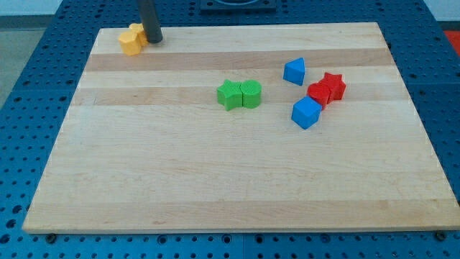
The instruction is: Move your arm above the red star
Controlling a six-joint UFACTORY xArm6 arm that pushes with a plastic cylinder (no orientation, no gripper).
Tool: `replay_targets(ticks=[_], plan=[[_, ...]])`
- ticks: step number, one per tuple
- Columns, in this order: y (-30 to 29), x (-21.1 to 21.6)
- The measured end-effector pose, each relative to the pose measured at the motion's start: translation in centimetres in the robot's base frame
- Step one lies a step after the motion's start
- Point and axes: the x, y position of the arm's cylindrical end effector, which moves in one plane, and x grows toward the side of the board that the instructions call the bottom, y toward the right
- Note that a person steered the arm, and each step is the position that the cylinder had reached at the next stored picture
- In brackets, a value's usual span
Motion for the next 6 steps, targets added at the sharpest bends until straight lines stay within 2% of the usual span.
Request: replay_targets(ticks=[1,4,6], plan=[[0.7,0.2],[13.9,5.1],[22.5,5.2]])
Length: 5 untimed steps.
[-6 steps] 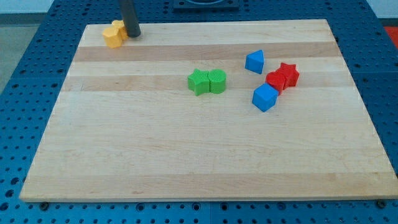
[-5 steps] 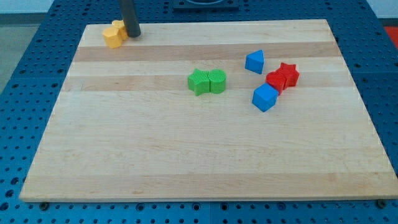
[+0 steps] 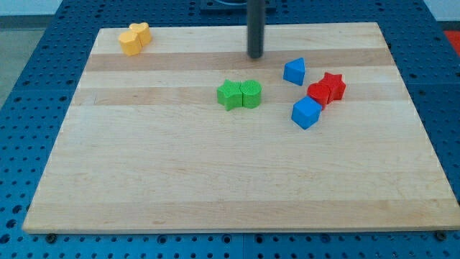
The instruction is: Move your arm above the red star
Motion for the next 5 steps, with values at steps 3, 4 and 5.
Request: replay_targets(ticks=[3,4,5], plan=[[11.6,4.3],[11.6,5.3],[10.3,5.9]])
